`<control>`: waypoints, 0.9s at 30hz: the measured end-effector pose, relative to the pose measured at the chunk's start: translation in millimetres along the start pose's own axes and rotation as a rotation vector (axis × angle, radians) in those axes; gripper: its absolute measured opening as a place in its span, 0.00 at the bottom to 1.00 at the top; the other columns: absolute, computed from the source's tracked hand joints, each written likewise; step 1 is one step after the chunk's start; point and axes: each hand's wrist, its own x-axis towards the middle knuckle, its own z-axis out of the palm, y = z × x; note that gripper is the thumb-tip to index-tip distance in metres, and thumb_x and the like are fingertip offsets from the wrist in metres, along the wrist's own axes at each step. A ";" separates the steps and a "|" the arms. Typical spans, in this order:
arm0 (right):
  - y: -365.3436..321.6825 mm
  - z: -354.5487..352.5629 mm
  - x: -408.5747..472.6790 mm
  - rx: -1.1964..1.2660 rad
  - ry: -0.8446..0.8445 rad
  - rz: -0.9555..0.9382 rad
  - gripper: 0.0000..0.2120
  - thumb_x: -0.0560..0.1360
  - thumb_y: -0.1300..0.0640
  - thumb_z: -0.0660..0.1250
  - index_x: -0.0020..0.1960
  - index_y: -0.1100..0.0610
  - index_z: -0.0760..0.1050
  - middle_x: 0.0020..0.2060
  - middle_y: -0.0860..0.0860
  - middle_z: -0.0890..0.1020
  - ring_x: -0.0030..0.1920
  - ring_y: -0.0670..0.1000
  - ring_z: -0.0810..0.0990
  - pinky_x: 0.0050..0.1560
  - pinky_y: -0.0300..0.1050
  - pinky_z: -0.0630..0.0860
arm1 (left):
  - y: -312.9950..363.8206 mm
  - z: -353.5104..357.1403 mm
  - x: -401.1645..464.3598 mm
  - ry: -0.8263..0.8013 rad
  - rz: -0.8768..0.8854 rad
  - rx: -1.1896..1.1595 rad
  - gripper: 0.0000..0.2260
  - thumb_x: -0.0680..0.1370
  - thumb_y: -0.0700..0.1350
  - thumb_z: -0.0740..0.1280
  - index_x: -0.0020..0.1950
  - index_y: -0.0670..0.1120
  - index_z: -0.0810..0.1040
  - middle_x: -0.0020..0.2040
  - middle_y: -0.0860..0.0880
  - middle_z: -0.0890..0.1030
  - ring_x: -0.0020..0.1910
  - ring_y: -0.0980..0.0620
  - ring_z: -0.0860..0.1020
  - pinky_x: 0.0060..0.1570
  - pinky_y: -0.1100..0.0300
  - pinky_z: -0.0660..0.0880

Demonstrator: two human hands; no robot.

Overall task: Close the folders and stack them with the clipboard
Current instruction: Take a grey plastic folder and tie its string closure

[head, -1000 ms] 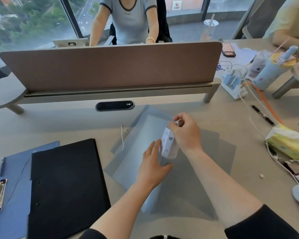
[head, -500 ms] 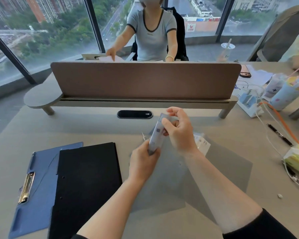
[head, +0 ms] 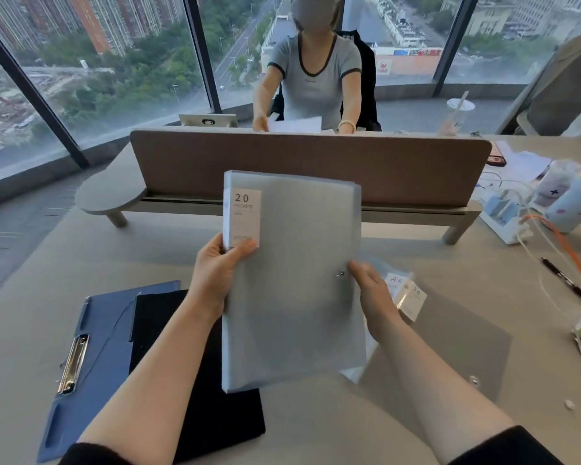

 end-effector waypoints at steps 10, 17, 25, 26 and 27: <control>31.4 7.4 -3.5 -0.012 -0.129 0.128 0.10 0.77 0.55 0.66 0.49 0.61 0.83 0.47 0.59 0.86 0.47 0.55 0.82 0.52 0.47 0.76 | -64.6 -30.5 1.8 0.130 -0.232 -0.070 0.10 0.76 0.42 0.72 0.57 0.45 0.82 0.49 0.42 0.87 0.41 0.45 0.85 0.43 0.50 0.83; 72.1 8.1 -3.5 -0.515 -0.153 0.211 0.14 0.77 0.53 0.66 0.34 0.56 0.72 0.27 0.53 0.74 0.23 0.50 0.69 0.23 0.37 0.63 | -125.0 -51.2 -1.9 0.242 -0.373 0.087 0.11 0.75 0.47 0.73 0.54 0.43 0.82 0.49 0.40 0.85 0.46 0.41 0.85 0.51 0.42 0.82; 109.3 8.2 -11.8 -0.843 -0.238 0.228 0.15 0.75 0.51 0.67 0.33 0.55 0.69 0.26 0.49 0.71 0.29 0.50 0.68 0.32 0.44 0.61 | -171.2 -60.0 -10.0 0.242 -0.438 0.362 0.08 0.78 0.48 0.70 0.51 0.44 0.77 0.51 0.42 0.83 0.48 0.44 0.82 0.50 0.46 0.80; 112.5 8.6 -12.2 -0.876 -0.232 0.225 0.17 0.75 0.49 0.67 0.32 0.54 0.67 0.26 0.49 0.68 0.29 0.50 0.67 0.32 0.45 0.59 | -175.4 -60.3 -10.5 0.240 -0.442 0.428 0.10 0.77 0.49 0.70 0.51 0.43 0.76 0.50 0.42 0.82 0.47 0.45 0.82 0.49 0.46 0.80; 115.7 9.4 -12.2 -0.917 -0.226 0.215 0.19 0.76 0.48 0.66 0.31 0.54 0.64 0.26 0.48 0.67 0.29 0.50 0.65 0.31 0.46 0.58 | -177.7 -60.3 -11.4 0.237 -0.442 0.485 0.11 0.77 0.49 0.70 0.51 0.43 0.75 0.49 0.43 0.82 0.46 0.46 0.82 0.48 0.47 0.80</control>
